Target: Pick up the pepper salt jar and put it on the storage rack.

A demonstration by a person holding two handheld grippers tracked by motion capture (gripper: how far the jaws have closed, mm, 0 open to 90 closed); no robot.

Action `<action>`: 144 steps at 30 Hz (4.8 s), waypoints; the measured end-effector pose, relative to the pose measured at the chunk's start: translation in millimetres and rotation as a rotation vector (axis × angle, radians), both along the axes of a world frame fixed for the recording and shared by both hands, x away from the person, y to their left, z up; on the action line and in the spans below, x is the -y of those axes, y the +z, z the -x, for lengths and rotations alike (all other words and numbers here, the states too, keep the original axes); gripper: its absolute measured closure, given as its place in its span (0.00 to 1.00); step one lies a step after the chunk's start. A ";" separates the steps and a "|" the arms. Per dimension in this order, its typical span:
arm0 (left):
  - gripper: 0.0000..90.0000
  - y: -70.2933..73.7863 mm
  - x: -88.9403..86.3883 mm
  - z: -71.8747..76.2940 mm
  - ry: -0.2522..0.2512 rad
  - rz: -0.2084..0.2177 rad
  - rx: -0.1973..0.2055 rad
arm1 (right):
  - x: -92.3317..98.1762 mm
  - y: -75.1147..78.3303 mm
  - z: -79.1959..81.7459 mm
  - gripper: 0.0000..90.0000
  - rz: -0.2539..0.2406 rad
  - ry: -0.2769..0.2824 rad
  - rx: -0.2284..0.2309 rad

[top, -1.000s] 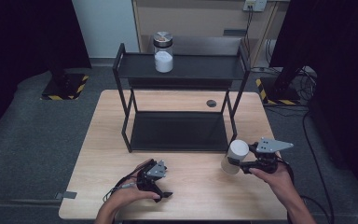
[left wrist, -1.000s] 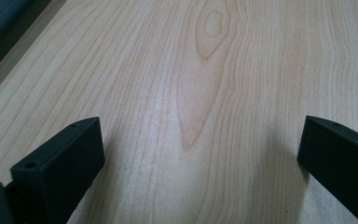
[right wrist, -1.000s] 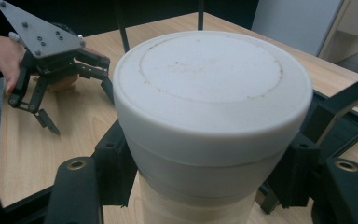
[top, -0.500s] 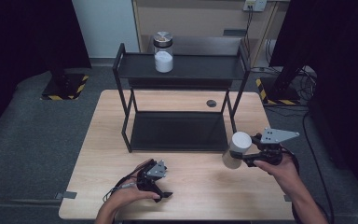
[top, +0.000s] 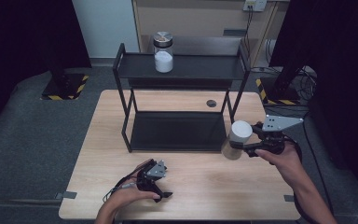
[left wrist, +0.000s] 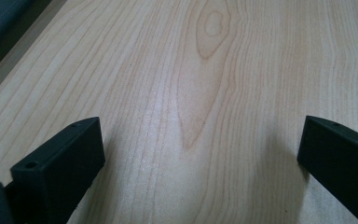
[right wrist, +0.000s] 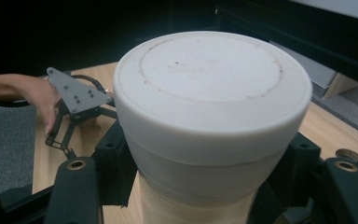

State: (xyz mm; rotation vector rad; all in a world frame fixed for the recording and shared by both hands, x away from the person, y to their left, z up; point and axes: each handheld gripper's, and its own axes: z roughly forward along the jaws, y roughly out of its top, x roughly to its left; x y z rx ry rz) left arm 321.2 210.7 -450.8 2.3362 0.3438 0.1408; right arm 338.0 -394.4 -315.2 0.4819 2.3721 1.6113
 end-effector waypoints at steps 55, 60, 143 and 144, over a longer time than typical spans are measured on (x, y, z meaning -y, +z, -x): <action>0.00 -0.2 0.0 0.1 0.001 0.001 -0.001 | -43.6 154.4 -47.2 0.41 -0.028 0.050 0.058; 0.00 -0.1 0.0 0.1 0.001 0.001 -0.001 | -51.7 169.0 -60.7 0.41 -0.028 0.043 0.064; 0.00 0.6 0.2 0.6 0.001 -0.005 0.002 | -120.8 180.0 -155.3 0.40 -0.001 -0.096 -0.014; 0.00 0.6 0.2 0.6 0.001 -0.005 0.002 | -120.9 179.9 -155.0 0.40 -0.002 -0.098 -0.015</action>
